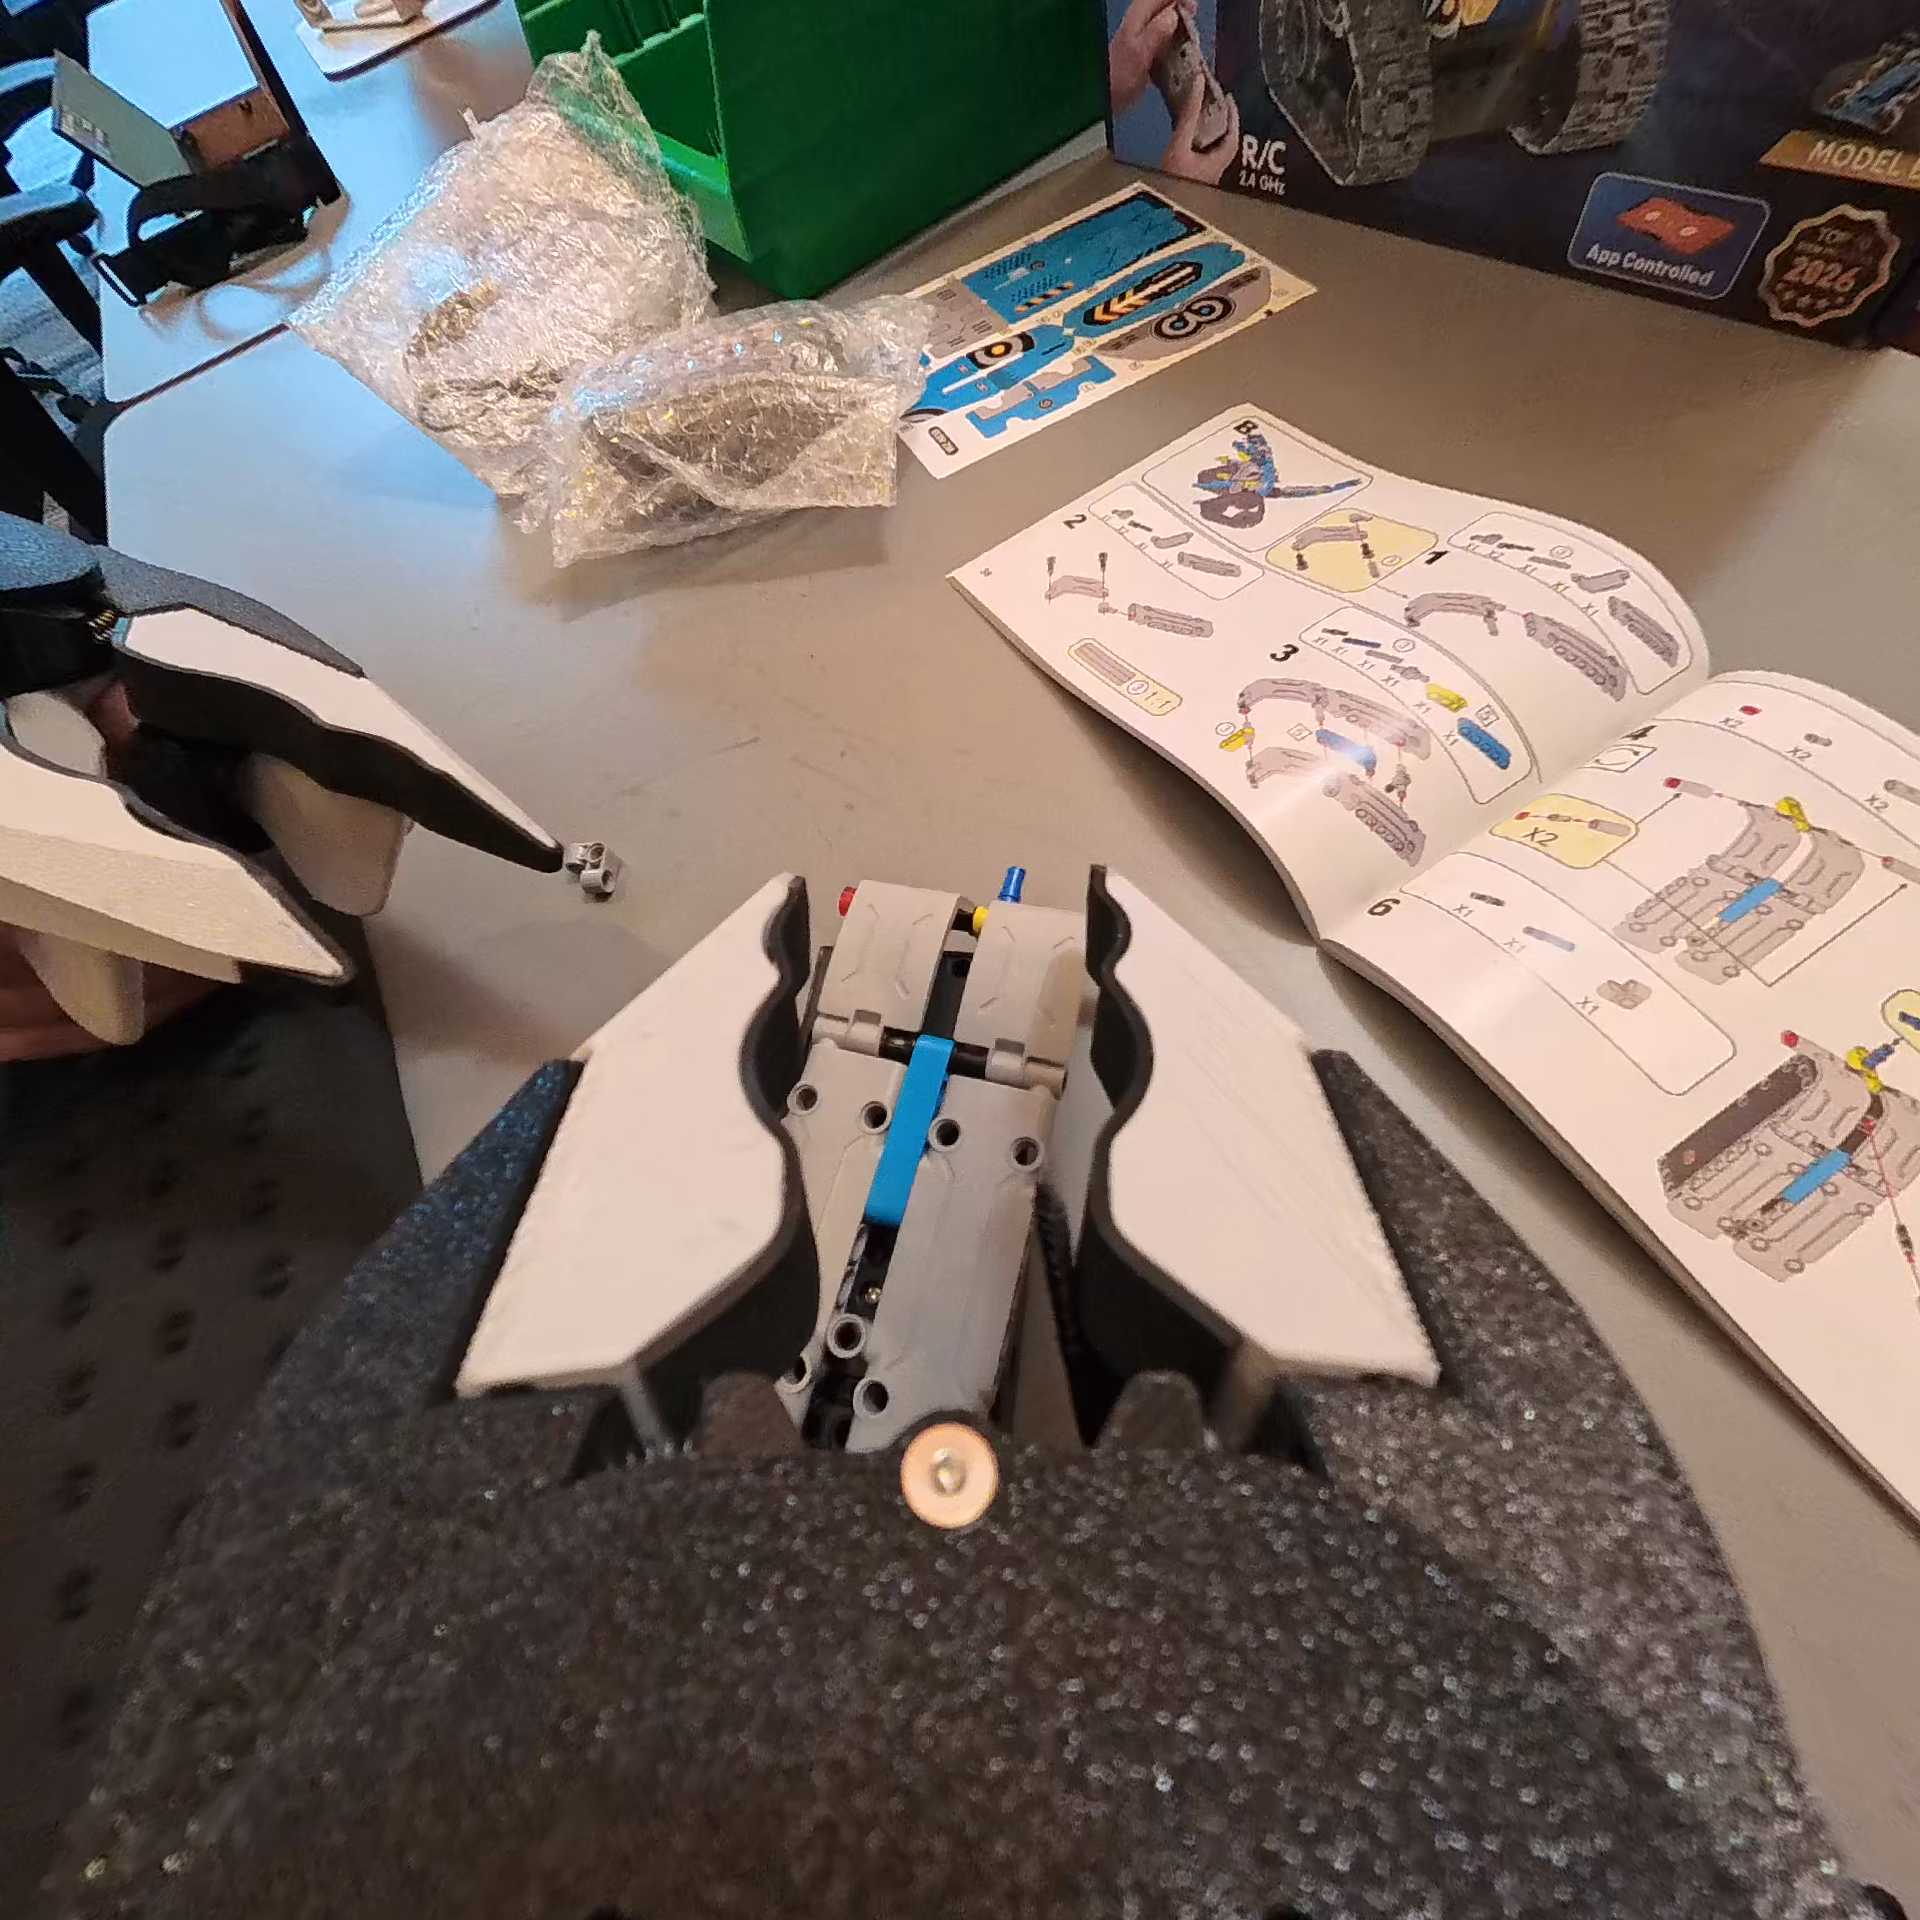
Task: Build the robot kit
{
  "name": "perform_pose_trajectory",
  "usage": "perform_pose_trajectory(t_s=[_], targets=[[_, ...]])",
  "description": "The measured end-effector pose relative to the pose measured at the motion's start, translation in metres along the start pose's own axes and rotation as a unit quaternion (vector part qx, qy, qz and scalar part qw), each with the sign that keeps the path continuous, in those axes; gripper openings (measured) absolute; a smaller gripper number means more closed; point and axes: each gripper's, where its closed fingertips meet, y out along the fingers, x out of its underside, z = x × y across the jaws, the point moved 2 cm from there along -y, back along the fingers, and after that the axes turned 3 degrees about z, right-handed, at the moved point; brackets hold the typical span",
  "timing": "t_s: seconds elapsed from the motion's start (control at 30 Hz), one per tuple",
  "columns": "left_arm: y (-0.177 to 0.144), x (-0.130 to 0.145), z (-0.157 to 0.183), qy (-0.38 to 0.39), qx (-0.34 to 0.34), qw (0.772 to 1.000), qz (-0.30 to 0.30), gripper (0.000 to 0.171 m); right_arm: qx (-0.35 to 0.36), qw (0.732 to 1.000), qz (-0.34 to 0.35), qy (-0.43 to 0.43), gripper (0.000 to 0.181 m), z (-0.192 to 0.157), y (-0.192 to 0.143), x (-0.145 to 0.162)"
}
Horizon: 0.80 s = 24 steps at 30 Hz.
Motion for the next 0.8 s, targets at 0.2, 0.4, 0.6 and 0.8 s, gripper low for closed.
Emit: perform_pose_trajectory(t_s=[0.2, 0.4, 0.6, 0.8], targets=[[0.000, 0.000, 0.000, 0.000, 0.000, 1.000, -0.001, 0.044, 0.001, 1.000, -0.002, -0.001, 0.052, 0.000, 0.001, 0.001], [0.000, 0.000, 0.000, 0.000, 0.000, 1.000, -0.001, 0.044, 0.003, 1.000, -0.001, -0.001, 0.052, 0.002, 0.000, 0.001], [-0.024, -0.011, 0.010, -0.008, 0.020, 0.999, 0.040, 0.043, 0.011, 1.000, 0.007, 0.001, 0.052, 0.006, -0.002, 0.001], [-0.184, -0.020, -0.037, 0.029, -0.108, 0.989, 0.100, 0.044, 0.014, 1.000, 0.009, -0.008, 0.052, 0.005, -0.004, 0.003]])
